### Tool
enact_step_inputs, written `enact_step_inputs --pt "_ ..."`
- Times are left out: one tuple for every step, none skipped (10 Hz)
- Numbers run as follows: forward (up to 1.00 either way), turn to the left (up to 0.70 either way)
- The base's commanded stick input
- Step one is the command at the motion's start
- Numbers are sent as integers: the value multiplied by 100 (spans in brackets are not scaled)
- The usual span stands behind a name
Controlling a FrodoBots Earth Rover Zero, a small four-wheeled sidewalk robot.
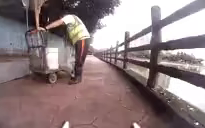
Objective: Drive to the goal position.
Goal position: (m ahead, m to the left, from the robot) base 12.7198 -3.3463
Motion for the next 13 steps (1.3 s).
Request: enact_step_inputs --pt "70 0" --pt "70 0" --pt "70 0" --pt "70 0" --pt "70 0" --pt "70 -1" --pt "70 -2" --pt "70 -33" --pt "70 -33" --pt "70 -27" --pt "70 0" --pt "70 0" --pt "70 0"
